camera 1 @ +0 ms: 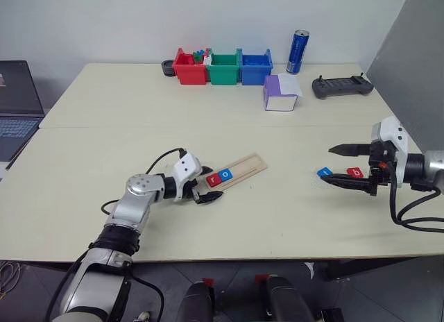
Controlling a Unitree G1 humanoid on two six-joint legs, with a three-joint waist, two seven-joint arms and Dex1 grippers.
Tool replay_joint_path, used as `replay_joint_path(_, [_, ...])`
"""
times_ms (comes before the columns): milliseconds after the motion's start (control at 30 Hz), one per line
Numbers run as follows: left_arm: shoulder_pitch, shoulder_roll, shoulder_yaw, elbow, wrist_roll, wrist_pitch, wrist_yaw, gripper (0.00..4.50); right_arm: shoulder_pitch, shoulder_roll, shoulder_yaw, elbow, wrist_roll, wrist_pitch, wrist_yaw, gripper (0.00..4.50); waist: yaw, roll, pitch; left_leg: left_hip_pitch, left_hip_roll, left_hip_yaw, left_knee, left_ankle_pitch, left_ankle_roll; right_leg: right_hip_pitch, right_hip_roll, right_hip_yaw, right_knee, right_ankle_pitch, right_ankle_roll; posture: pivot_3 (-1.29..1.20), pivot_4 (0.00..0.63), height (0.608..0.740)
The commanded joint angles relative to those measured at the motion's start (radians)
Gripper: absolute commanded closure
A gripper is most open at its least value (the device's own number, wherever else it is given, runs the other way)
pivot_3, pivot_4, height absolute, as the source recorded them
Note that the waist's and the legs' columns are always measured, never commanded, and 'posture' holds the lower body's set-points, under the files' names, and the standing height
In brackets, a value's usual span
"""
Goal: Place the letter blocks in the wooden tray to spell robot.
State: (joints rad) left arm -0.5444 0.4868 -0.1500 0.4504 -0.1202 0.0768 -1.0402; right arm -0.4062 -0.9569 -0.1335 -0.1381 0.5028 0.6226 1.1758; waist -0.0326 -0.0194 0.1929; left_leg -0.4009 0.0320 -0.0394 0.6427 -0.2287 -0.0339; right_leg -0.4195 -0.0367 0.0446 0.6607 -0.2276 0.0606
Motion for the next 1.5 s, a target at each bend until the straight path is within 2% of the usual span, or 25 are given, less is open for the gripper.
replay_joint_path(33, [-0.022, -0.015, -0.007, 0.002, 0.011, -0.007, 0.006, 0.0, -0.018, 0.012, 0.001, -0.046, 0.026, 0.008, -0.008, 0.05, 0.0, 0.0, 0.0, 0.0, 0.0, 0.0, 0.0, 0.0, 0.0, 0.0, 0.0, 0.0, 0.0, 0.0, 0.0, 0.0, 0.15, 0.74])
replay_joint_path(400, [-0.024, -0.003, -0.026, -0.007, 0.054, -0.004, 0.007, 0.0, 0.0, 0.049, 0.043, -0.066, 0.032, 0.016, -0.016, 0.05, 0.0, 0.0, 0.0, 0.0, 0.0, 0.0, 0.0, 0.0, 0.0, 0.0, 0.0, 0.0, 0.0, 0.0, 0.0, 0.0, 0.15, 0.74])
replay_joint_path(567, [-0.026, -0.01, -0.029, -0.028, 0.038, 0.044, -0.017, 1.09, 0.008, 0.042, 0.041, -0.058, 0.029, 0.009, -0.011, 0.0, 0.0, 0.0, 0.0, 0.0, 0.0, -0.001, 0.0, 0.0, 0.0, 0.0, 0.0, 0.0, 0.0, 0.0, 0.0, 0.0, 0.15, 0.74])
replay_joint_path(600, [-0.027, -0.009, -0.029, -0.028, 0.038, 0.046, -0.019, 1.12, 0.011, 0.04, 0.039, -0.058, 0.029, 0.009, -0.01, 0.0, 0.0, 0.0, 0.0, 0.0, 0.0, -0.001, 0.0, 0.0, 0.0, 0.0, 0.0, 0.0, 0.0, 0.0, 0.0, 0.0, 0.15, 0.74])
replay_joint_path(867, [-0.018, 0.027, -0.054, -0.077, 0.029, 0.025, -0.125, 1.12, 0.022, 0.039, 0.036, -0.074, 0.036, 0.014, -0.018, 0.0, -0.001, 0.0, 0.0, 0.0, 0.0, -0.001, 0.0, 0.0, 0.0, 0.0, 0.0, 0.0, 0.0, 0.0, 0.0, 0.0, 0.15, 0.74])
replay_joint_path(1167, [0.014, 0.115, -0.084, -0.203, -0.043, 0.001, -0.372, 1.12, 0.039, 0.036, 0.036, -0.086, 0.037, 0.012, -0.015, 0.0, -0.001, 0.0, 0.0, 0.0, 0.0, -0.001, 0.0, 0.0, 0.0, 0.0, 0.0, 0.0, -0.001, 0.0, 0.0, 0.0, 0.15, 0.74])
replay_joint_path(1300, [0.009, 0.115, -0.093, -0.221, -0.05, 0.015, -0.399, 1.12, 0.043, 0.036, 0.035, -0.093, 0.039, 0.014, -0.017, 0.0, 0.0, 0.0, 0.0, 0.0, 0.0, -0.001, 0.0, 0.0, 0.0, 0.0, 0.0, 0.0, -0.001, -0.001, -0.001, 0.0, 0.15, 0.74])
replay_joint_path(1500, [-0.008, 0.083, -0.095, -0.171, -0.016, -0.023, -0.338, 1.12, 0.045, 0.037, 0.035, -0.096, 0.037, 0.014, -0.021, 0.0, -0.001, 0.0, 0.0, 0.0, 0.0, -0.001, 0.0, 0.0, 0.0, 0.0, 0.0, 0.0, -0.001, -0.001, -0.002, 0.0, 0.15, 0.74])
